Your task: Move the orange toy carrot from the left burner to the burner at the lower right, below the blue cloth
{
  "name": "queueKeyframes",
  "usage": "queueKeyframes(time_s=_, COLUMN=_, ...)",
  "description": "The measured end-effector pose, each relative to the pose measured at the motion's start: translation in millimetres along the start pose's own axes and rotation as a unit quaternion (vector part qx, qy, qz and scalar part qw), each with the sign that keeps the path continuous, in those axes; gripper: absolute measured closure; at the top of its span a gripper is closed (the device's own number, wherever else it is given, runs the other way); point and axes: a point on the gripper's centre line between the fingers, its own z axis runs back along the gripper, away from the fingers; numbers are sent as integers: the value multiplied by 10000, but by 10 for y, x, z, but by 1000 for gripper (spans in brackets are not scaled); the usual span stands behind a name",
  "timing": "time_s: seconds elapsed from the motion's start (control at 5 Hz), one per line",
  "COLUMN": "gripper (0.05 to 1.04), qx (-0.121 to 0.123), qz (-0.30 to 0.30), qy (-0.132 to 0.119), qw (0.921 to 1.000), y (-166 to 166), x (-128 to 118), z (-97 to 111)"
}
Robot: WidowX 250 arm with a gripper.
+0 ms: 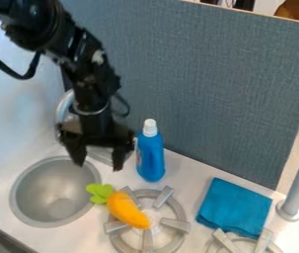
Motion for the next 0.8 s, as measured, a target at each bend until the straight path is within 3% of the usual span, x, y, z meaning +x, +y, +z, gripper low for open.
queueKeyframes(time_s=0.2, gripper=78, qx=-23, qz=323, qy=170, qw=9993, y=78, x=-69, z=-296)
queueKeyframes(time_s=0.4, gripper=78, qx=-131, qz=908, qy=255, qw=9955, y=101, x=-154, z=-461)
queueKeyframes(time_s=0.8, gripper=78, qx=-180, qz=1851, qy=316, qw=9820, y=164, x=-198, z=-617)
